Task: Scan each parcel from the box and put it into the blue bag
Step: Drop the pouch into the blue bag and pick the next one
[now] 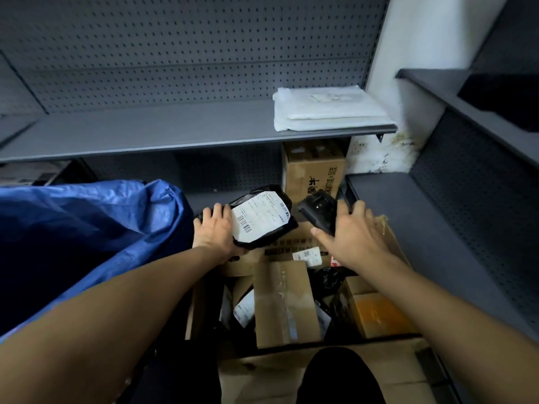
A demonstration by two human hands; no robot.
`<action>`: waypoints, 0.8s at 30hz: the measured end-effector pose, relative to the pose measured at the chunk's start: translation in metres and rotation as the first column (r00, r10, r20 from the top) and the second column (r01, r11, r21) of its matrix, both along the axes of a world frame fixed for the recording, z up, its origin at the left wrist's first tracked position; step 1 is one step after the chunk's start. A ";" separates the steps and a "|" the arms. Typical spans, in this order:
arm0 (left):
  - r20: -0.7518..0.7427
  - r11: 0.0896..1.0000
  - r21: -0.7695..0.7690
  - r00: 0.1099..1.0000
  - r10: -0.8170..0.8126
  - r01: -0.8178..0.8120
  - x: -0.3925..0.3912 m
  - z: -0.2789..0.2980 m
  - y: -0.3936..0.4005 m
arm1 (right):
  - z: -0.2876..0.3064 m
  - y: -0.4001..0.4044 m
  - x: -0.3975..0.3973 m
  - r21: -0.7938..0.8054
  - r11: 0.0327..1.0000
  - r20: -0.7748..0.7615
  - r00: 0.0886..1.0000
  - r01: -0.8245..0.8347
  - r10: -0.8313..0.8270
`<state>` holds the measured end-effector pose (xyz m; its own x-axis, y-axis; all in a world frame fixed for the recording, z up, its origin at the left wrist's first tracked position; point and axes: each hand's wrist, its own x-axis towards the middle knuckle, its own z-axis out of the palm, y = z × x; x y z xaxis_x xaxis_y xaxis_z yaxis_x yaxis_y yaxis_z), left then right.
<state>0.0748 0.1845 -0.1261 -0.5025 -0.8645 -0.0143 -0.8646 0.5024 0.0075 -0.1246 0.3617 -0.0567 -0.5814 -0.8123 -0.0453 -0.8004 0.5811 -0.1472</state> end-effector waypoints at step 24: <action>-0.007 0.895 -0.445 1.000 0.013 -0.015 0.095 0.138 -0.017 | 0.114 -0.006 0.132 0.013 0.999 0.968 0.250 0.048 -0.024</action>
